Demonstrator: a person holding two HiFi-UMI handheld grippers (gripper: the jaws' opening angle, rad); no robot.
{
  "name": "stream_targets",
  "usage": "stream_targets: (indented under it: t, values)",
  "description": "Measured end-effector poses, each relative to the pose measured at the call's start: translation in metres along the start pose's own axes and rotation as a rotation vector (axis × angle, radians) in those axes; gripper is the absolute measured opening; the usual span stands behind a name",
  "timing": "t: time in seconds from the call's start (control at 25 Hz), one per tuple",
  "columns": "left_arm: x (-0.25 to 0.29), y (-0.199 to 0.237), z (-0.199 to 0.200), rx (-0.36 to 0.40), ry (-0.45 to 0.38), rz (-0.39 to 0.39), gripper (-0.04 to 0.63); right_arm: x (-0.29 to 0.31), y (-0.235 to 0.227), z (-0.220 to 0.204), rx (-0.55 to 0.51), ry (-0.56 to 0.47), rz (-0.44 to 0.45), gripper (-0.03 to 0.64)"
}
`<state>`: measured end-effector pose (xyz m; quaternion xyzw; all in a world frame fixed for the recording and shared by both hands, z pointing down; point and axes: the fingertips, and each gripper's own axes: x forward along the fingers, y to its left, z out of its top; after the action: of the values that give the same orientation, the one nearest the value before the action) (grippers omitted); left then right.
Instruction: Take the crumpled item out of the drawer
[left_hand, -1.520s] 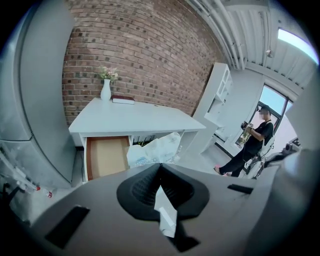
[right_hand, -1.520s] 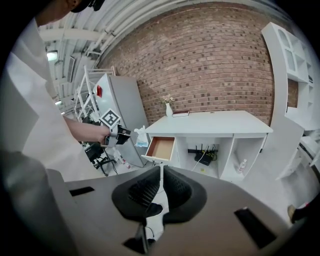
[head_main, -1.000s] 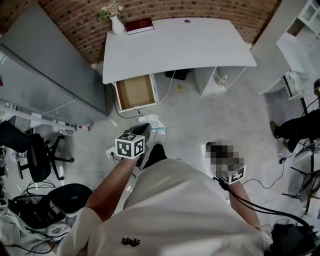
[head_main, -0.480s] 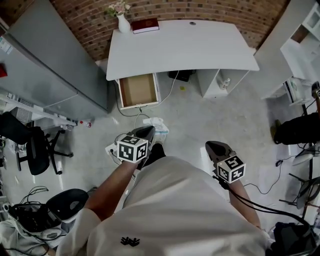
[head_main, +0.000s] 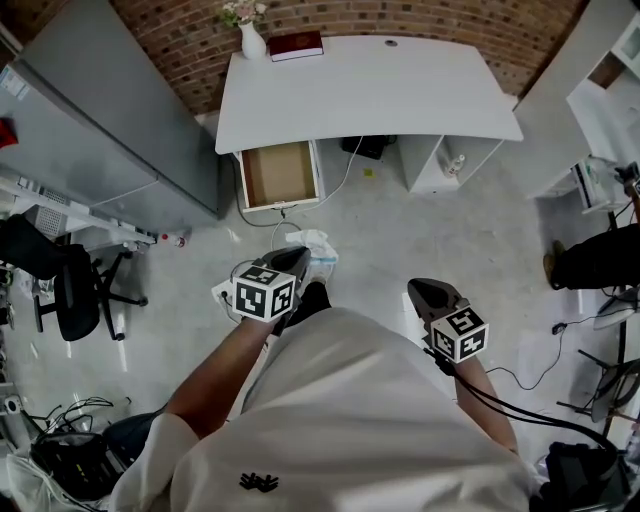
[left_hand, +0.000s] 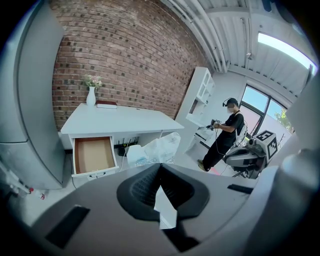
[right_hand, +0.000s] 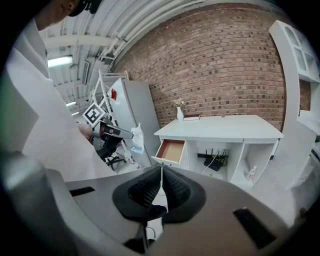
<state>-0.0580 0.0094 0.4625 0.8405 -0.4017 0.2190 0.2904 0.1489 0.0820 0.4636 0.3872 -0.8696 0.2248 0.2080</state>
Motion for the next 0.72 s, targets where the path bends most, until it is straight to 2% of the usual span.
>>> stream_targets:
  t: [0.72]
  values:
    - [0.011,0.0,-0.006,-0.015,0.013,0.0,0.023,0.006,-0.001,-0.009,-0.012,0.029,0.025,0.029]
